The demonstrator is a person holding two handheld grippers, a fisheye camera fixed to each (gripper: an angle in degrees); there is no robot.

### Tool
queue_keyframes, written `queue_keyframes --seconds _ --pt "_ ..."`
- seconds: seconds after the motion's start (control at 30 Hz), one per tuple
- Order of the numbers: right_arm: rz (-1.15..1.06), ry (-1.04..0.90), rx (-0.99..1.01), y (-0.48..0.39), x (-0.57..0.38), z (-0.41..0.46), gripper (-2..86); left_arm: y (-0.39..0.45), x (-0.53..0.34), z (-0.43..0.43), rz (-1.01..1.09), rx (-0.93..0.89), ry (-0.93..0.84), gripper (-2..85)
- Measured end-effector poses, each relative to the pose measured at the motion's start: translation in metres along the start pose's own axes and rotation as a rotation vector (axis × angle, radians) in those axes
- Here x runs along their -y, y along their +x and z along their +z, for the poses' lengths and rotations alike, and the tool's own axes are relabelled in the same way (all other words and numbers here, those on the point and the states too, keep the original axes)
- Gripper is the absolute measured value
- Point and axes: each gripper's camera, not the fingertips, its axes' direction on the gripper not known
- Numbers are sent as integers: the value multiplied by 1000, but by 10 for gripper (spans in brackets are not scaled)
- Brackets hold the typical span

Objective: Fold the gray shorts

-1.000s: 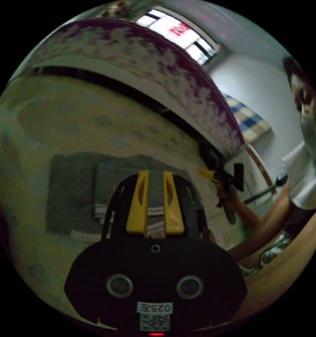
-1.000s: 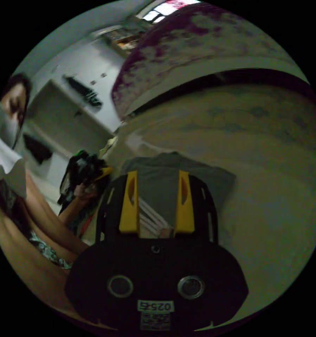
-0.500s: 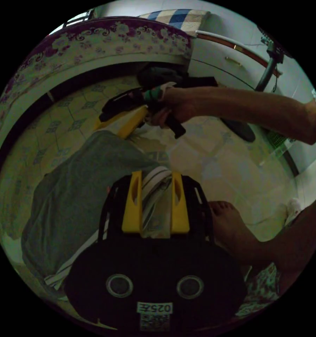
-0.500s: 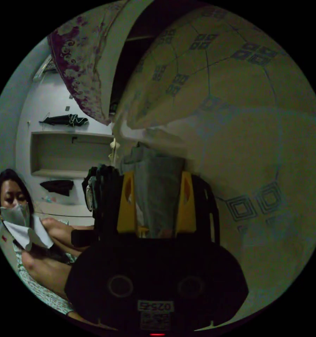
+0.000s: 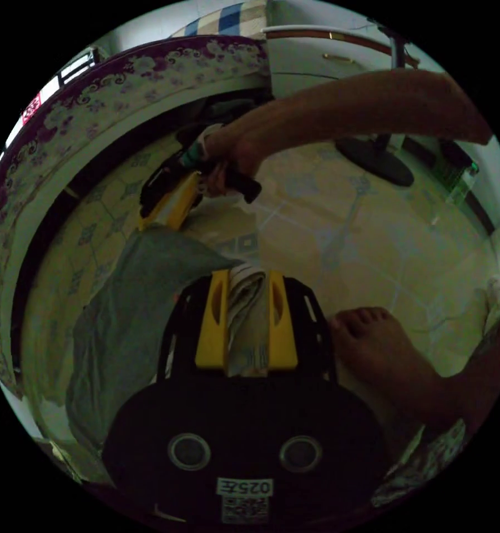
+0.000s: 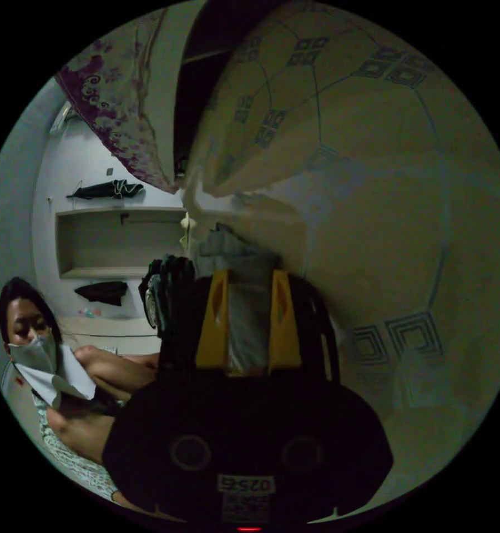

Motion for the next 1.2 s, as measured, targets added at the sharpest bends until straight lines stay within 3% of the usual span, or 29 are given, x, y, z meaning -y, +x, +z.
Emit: queue_keyframes --seconds 0.1,0.23,0.37,0.47,0.7,0.83,0.97,1.1,1.2 --pt "-45 6 -126 -3 6 -10 40 -4 -2 23 6 1 -62 68" --pt "19 128 -38 28 7 -45 21 -12 -10 23 42 13 -40 68" --pt "3 110 79 38 -3 -62 105 -37 -17 3 -37 -2 -4 74" --pt "-4 42 82 35 -8 -51 120 -57 -19 -7 -92 -55 15 78" --pt "22 55 -39 36 -3 -41 33 -99 -32 26 -30 -20 -20 59" --pt "87 111 30 49 -19 -66 9 -168 -36 20 -230 -313 -1 33" --pt "153 266 312 46 -65 -124 1 -222 -24 -14 -304 -576 153 28" --pt "41 308 371 -14 -80 -146 0 -270 -34 -80 -301 -649 326 28" --pt "-133 235 372 -94 -58 -106 0 -335 -84 -134 -388 -716 464 28"
